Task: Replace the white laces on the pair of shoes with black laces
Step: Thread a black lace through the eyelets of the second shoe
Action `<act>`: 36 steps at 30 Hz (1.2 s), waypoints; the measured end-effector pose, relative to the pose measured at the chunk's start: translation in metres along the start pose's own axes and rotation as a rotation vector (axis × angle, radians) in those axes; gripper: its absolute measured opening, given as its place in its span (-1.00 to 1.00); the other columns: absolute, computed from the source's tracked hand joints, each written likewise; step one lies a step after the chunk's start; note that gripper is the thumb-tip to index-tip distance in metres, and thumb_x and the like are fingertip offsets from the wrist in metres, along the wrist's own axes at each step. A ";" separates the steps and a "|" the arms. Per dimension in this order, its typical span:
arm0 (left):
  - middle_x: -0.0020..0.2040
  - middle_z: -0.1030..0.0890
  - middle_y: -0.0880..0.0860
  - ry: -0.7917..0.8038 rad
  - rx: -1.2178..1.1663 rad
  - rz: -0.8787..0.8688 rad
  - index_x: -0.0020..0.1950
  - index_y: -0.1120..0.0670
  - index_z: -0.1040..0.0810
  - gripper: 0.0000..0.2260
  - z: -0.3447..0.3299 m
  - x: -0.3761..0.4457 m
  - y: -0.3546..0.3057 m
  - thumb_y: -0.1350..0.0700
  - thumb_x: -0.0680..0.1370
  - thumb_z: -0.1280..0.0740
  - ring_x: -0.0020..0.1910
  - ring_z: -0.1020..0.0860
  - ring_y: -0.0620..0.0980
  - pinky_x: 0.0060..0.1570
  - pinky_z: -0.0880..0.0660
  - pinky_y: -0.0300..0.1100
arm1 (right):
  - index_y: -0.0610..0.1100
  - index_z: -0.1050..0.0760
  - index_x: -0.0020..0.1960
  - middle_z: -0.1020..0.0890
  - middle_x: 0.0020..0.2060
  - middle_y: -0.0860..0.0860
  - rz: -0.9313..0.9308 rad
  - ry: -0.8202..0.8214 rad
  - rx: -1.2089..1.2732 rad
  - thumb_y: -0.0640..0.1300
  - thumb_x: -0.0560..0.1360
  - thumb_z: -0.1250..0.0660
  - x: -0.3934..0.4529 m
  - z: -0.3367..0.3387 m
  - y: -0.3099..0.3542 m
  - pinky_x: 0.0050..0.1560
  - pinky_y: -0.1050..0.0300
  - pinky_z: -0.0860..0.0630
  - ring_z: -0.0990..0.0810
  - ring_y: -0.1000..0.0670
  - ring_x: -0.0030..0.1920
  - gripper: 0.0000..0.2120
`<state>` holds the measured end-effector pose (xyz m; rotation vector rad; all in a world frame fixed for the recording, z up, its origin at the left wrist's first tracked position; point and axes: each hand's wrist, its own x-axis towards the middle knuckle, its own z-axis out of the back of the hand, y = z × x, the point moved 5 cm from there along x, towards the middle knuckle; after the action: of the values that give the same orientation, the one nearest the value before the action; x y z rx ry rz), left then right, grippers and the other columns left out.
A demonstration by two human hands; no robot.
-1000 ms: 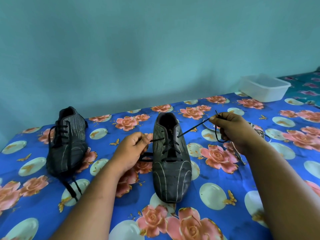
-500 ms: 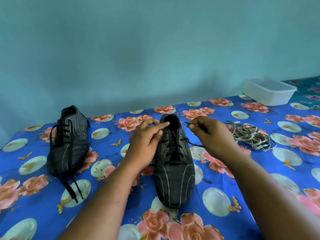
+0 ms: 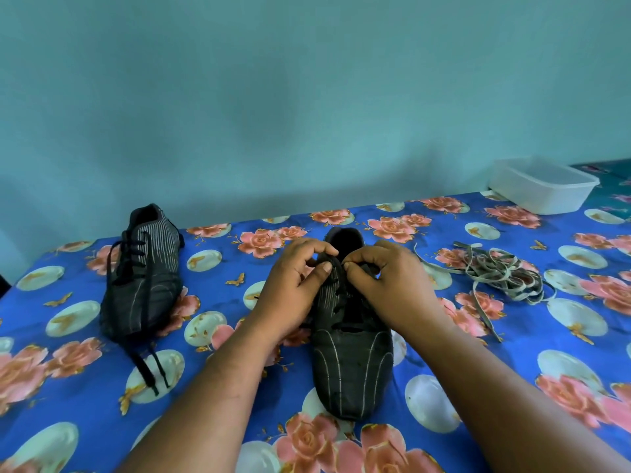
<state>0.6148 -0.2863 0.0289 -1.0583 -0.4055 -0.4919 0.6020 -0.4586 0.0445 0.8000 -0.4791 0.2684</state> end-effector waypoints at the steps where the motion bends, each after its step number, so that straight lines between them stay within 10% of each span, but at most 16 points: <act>1: 0.17 -0.56 -0.04 -0.006 -0.010 0.012 0.17 0.00 -0.61 -0.78 0.000 -0.001 0.001 0.27 0.61 -0.36 0.15 -0.51 -0.13 0.04 -0.37 -0.45 | 0.15 -0.67 -0.08 -0.53 -0.26 0.15 -0.007 0.007 0.028 0.07 0.46 -0.37 0.000 -0.001 -0.001 -0.07 0.01 -0.50 -0.52 0.05 -0.14 -0.88; 18: 0.07 -0.72 -0.08 -0.184 -0.047 0.040 0.09 0.09 -0.73 -0.80 0.008 -0.011 0.003 0.26 0.50 -0.52 0.13 -0.66 -0.23 0.22 -0.55 -0.24 | 0.23 -0.67 -0.10 -0.52 -0.11 0.20 -0.079 0.064 0.154 -0.01 0.53 -0.45 -0.001 -0.015 -0.010 0.23 -0.24 -0.41 -0.48 -0.02 0.11 -0.88; 24: 0.03 -0.74 -0.10 -0.236 0.067 -0.032 0.06 0.06 -0.74 -0.89 0.010 -0.012 -0.004 0.17 0.54 -0.48 0.04 -0.67 -0.24 0.09 -0.59 -0.27 | 0.28 -0.66 0.05 -0.44 -0.06 0.22 -0.019 0.149 0.084 0.08 0.57 -0.38 -0.002 -0.010 -0.013 0.29 -0.18 -0.36 -0.38 0.01 0.13 -0.88; 30: 0.03 -0.73 0.00 -0.244 -0.259 0.256 0.01 0.11 -0.66 -0.91 0.009 -0.012 0.015 0.21 0.62 -0.36 0.04 -0.70 0.02 0.11 -0.63 -0.01 | 0.29 -0.61 0.14 -0.52 0.03 0.13 -0.078 0.156 0.199 0.10 0.64 -0.24 0.001 0.013 -0.025 0.28 0.07 -0.33 -0.39 0.01 0.26 -0.80; 36: -0.06 -0.70 0.06 -0.475 -0.553 0.464 -0.01 0.14 -0.55 -0.88 0.027 -0.010 0.020 0.24 0.67 -0.25 -0.26 -0.71 0.05 -0.37 -0.59 -0.20 | 0.28 -0.60 0.14 -0.54 0.08 0.16 -0.074 0.181 0.126 0.11 0.63 -0.25 0.000 0.015 -0.029 0.22 0.10 -0.31 -0.34 0.04 0.27 -0.82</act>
<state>0.6157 -0.2521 0.0213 -1.7615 -0.4311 0.0854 0.6090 -0.4891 0.0361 0.9050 -0.2632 0.3015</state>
